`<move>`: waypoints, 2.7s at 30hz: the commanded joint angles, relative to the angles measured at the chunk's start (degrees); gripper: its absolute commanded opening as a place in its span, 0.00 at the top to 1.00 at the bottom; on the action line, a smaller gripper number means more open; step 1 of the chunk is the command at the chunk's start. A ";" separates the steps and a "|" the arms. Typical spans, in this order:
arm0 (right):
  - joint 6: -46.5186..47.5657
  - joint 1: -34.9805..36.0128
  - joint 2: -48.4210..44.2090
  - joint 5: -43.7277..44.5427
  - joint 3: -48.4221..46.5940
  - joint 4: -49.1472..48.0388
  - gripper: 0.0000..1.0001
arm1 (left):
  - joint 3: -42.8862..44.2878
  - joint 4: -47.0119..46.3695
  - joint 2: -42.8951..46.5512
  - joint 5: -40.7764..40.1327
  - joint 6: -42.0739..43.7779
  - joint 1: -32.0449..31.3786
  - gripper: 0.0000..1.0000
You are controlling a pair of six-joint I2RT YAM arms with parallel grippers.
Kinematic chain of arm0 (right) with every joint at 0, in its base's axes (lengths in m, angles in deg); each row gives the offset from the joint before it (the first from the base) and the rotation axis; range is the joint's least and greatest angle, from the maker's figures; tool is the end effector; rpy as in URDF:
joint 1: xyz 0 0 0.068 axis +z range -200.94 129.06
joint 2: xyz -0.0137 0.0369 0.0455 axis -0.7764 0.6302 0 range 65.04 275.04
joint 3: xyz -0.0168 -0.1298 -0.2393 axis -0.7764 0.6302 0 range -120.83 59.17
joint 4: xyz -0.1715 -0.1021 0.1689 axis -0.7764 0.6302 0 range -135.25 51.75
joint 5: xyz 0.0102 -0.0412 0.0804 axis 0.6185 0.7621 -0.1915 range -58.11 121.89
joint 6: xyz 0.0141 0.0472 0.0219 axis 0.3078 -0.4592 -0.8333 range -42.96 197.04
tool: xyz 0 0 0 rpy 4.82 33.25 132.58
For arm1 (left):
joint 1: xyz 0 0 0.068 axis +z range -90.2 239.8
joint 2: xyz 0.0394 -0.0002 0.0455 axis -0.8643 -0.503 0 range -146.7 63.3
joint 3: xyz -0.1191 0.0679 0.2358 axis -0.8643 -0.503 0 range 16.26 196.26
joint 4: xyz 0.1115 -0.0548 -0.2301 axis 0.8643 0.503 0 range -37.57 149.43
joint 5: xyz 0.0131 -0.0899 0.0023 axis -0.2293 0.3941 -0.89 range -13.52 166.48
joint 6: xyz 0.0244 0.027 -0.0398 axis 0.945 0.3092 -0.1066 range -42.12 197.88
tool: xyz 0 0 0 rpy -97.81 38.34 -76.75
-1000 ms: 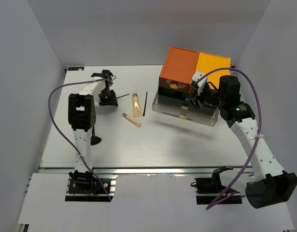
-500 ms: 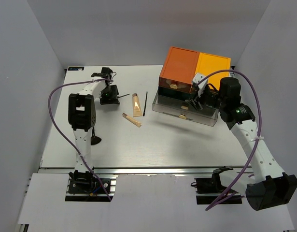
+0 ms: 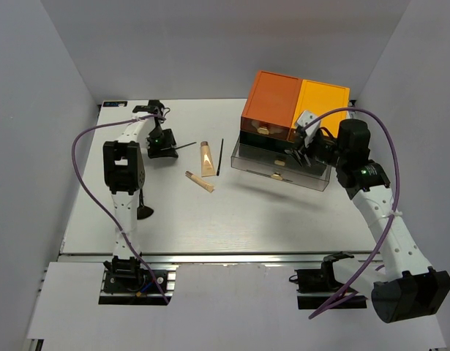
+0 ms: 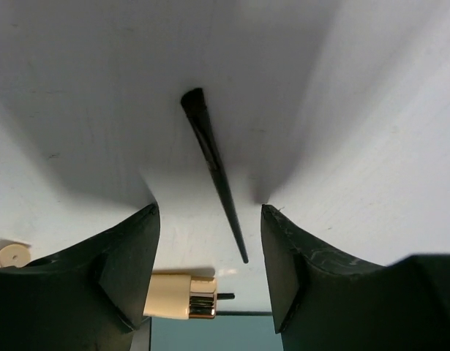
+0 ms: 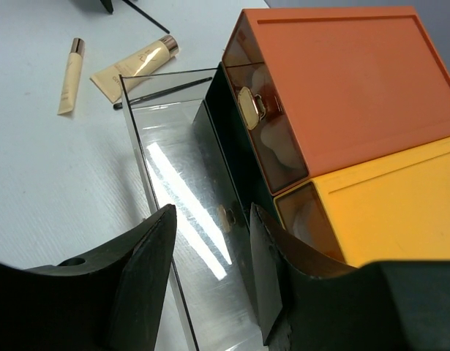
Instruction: Organize the makeup
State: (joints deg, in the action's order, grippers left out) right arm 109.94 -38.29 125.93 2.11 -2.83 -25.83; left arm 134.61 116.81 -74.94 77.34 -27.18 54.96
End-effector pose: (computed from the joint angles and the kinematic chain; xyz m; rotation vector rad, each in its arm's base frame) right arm 0.2254 0.0687 0.3758 -1.0273 1.5434 0.2454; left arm 0.4769 -0.0408 0.1533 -2.3725 1.9848 -0.1402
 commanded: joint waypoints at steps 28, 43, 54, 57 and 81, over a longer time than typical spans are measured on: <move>-3.46 -2.10 -2.26 -3.70 -0.41 -5.09 0.50 | -13.49 6.29 2.27 1.78 5.91 1.85 0.58; -3.37 -2.36 -3.14 -4.23 -0.23 -5.45 0.50 | -18.06 6.82 3.41 -4.91 8.99 0.10 0.78; -2.50 -2.80 -4.54 -4.50 0.30 -5.01 0.50 | -25.17 -6.44 7.44 -2.97 7.67 -0.26 1.00; -2.32 -2.89 -4.90 -4.50 0.74 -4.92 0.50 | -26.32 -12.16 9.47 -1.66 7.50 1.05 1.00; -2.50 -3.15 -3.84 -5.03 0.47 -5.53 0.51 | -23.77 -20.69 19.48 7.04 10.57 4.31 1.00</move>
State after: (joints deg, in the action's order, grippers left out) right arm 107.47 -41.18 122.06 -1.95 -2.00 -28.97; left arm 111.98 98.47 -62.63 82.68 -18.10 59.29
